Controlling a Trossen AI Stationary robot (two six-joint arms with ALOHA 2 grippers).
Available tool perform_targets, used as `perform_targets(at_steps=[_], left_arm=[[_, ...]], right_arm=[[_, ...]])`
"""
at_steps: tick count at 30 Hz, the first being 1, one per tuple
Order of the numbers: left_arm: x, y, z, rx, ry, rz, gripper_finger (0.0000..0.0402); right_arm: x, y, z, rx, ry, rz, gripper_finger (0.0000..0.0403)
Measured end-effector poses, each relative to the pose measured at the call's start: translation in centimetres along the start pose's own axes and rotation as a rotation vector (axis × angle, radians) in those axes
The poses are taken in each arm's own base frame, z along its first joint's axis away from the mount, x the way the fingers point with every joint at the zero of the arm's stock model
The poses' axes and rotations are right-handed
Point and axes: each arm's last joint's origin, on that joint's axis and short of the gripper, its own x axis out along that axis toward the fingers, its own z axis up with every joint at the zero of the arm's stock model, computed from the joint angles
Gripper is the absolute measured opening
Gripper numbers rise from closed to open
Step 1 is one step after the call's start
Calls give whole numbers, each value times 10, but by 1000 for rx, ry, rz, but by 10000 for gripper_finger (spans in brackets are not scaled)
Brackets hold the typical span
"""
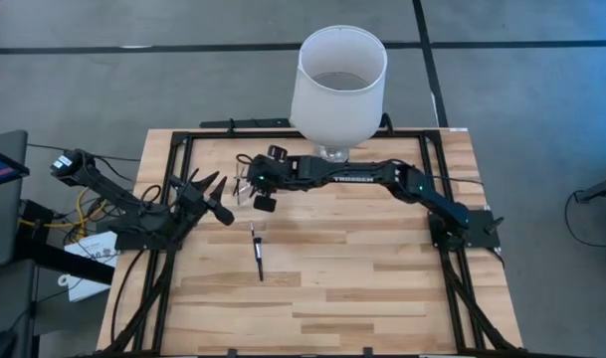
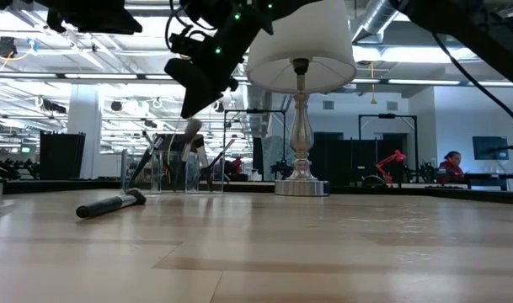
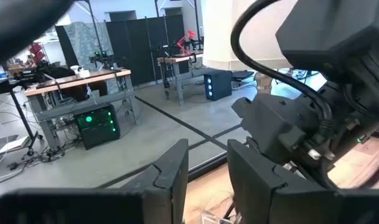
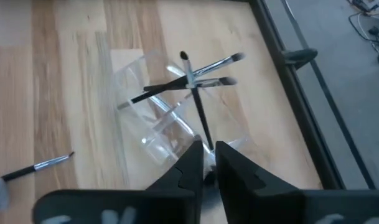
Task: Put items in baskets/containers
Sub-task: Put the black eyeshadow brush into the transparent organizer, then put the black brow brush into the transparent organizer
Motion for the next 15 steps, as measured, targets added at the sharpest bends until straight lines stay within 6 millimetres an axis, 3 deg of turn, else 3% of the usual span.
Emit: perform_targets(at_steps=[9,11,15], left_arm=[[0,0,0,-6,0,-2,108],[-1,-2,-1,-22,-1,-9,108],[-5,-9,-6,-29,-3,-35,108]], right_arm=[[-3,-5,1,7,-6,37,88],[-16,-5,6,5,-29,39,95],[-62,0,17,-16,-58,61,103]])
